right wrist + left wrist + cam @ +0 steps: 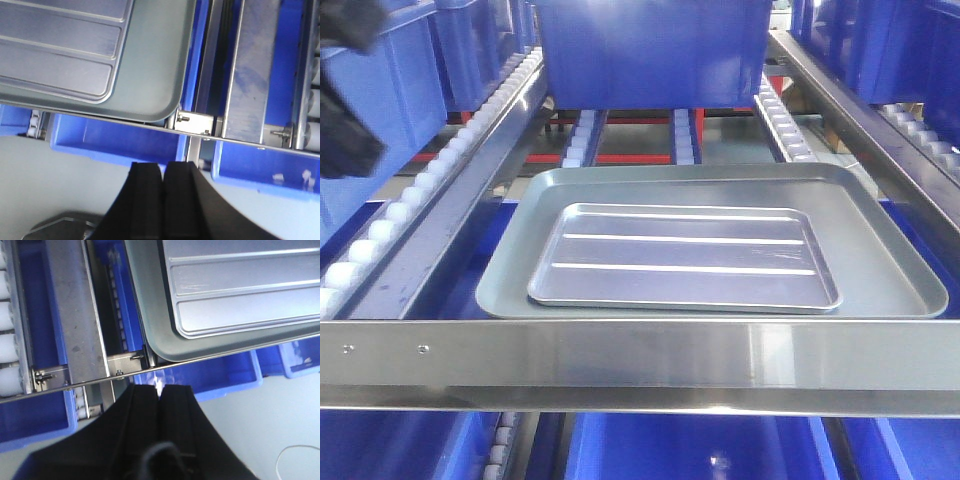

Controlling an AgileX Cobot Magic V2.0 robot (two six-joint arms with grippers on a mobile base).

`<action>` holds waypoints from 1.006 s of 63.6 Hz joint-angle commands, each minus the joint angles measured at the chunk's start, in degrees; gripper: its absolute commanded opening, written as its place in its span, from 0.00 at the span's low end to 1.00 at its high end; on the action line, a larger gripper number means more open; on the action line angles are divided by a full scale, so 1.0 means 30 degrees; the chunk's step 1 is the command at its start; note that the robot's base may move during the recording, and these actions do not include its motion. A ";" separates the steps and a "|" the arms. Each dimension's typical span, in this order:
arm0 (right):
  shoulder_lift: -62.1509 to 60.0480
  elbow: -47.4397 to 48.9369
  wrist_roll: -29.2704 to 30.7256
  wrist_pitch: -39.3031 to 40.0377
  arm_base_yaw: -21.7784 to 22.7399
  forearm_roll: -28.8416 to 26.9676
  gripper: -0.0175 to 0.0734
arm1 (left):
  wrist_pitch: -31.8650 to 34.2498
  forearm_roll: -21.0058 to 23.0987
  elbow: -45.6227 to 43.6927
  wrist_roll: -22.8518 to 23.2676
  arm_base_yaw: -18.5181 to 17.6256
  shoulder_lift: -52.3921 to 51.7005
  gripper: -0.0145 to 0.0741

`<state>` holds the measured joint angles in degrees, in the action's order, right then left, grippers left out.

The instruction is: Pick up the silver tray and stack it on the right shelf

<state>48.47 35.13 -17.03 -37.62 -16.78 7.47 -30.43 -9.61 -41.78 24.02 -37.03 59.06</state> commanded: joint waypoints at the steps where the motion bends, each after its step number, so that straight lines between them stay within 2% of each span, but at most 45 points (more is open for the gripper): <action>1: -0.2471 -0.0505 0.0697 0.1930 -0.0137 0.0358 0.26 | 0.1931 -0.0327 0.0353 -0.0177 -0.0101 -0.2359 0.05; 14: -0.8234 -0.1106 0.1129 0.1700 -0.0527 0.0358 0.26 | 0.1681 -0.0328 0.1260 -0.2217 -0.0101 -0.7713 0.05; 30: -1.2835 -0.1106 0.1129 0.1678 -0.0544 0.0358 0.26 | 0.1672 -0.0328 0.2048 -0.2542 -0.0101 -1.3033 0.05; 64: -1.2977 -0.1106 0.1107 0.1416 -0.0544 0.0360 0.26 | 0.1606 0.0021 0.2711 -0.2542 -0.0101 -1.3705 0.05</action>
<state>8.89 30.44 -14.26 -38.03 -18.49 7.59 -29.96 -9.63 -32.21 16.53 -37.03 17.41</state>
